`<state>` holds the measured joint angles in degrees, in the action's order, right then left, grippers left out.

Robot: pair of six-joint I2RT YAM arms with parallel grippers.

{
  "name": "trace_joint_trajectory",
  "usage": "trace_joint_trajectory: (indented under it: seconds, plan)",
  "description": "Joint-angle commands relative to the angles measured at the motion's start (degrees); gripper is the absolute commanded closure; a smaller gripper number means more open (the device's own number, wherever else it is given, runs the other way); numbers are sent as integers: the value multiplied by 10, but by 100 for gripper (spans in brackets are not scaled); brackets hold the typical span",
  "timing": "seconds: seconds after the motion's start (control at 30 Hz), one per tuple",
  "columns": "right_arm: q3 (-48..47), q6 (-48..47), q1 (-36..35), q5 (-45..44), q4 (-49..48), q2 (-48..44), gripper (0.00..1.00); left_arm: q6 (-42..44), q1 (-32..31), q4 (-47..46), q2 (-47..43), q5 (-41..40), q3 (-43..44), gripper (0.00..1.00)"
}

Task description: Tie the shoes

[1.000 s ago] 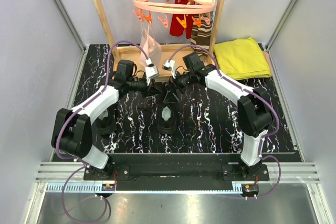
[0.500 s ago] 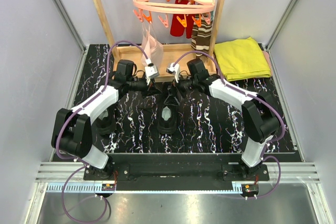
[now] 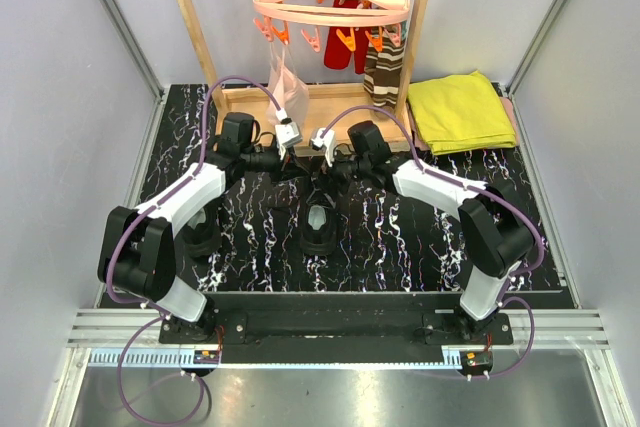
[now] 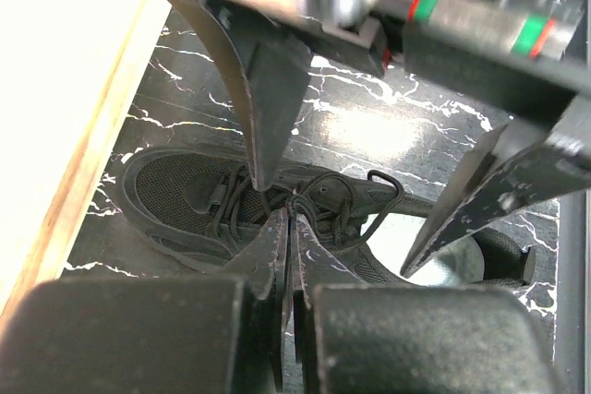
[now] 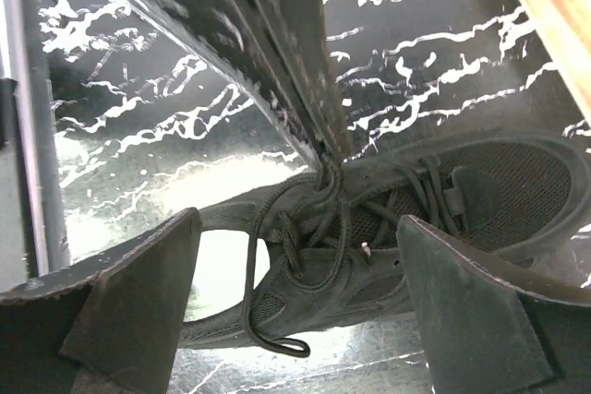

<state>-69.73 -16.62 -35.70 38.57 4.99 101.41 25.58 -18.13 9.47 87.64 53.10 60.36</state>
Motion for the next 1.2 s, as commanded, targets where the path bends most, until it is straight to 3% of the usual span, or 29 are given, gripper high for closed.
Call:
trace_joint_trajectory:
  seconds: [0.0,0.2,0.23,0.33,0.63,0.87,0.93,1.17]
  plan:
    - [7,-5,-7,-53,-38,-27,9,-4,4,-27,0,-2,-1,100]
    - [9,1,-6,-64,-44,-36,35,-6,5,-27,1,1,-2,100]
    - [8,9,-6,-67,-44,-38,47,-7,6,-26,0,1,-2,100]
    - [8,23,0,-65,-43,-39,60,-6,6,-27,-1,1,-3,100]
    - [6,9,10,-53,-32,-45,72,-8,9,-27,0,2,-1,100]
    - [6,-10,12,-51,-24,-41,90,-11,9,-26,-1,3,0,100]
    - [7,-21,12,-50,-24,-40,100,-13,10,-26,-3,2,-1,100]
    - [19,-71,11,-68,-64,-39,100,-5,10,2,-20,22,-3,100]
